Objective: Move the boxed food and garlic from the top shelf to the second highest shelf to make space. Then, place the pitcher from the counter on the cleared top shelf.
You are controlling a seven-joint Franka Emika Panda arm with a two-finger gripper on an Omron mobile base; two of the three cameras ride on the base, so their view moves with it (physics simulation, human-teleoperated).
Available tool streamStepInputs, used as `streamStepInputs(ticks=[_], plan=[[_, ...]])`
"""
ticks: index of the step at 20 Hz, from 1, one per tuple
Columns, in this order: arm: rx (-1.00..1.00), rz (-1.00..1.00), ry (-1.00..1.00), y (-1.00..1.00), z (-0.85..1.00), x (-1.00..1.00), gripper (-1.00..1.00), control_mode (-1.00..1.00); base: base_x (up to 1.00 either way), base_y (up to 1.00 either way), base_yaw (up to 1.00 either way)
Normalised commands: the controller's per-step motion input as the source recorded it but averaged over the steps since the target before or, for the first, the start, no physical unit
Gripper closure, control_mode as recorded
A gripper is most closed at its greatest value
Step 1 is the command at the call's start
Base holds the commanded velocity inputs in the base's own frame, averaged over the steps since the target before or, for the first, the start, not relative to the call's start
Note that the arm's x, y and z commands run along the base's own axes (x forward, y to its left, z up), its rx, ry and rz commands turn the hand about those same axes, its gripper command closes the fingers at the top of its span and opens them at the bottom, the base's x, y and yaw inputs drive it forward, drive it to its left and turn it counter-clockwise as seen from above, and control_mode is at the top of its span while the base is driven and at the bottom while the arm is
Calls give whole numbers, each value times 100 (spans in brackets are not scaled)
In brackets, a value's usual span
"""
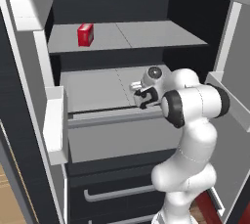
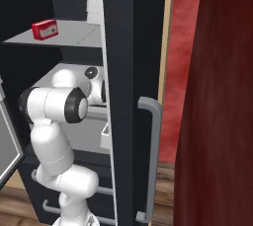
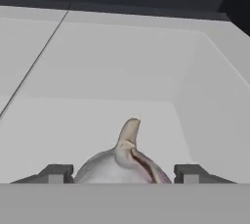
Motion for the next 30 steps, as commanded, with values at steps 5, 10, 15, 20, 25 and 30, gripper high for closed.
streamStepInputs(ticks=[5, 10, 15, 20, 25, 30], plan=[[0, 0, -4, 0, -8, 2, -100, -100, 0, 0, 0], [0, 0, -7, 1, -1, -94, -100, -100, 0, 0, 0], [0, 0, 0, 3, 27, -99, -100, -100, 0, 0, 0], [0, 9, 0, 14, 97, -88, -100, -100, 0, 0, 0], [0, 14, 0, 19, 100, -78, -100, -100, 0, 0, 0], [0, 9, 0, 30, 96, -63, -100, -100, 0, 0, 0]])
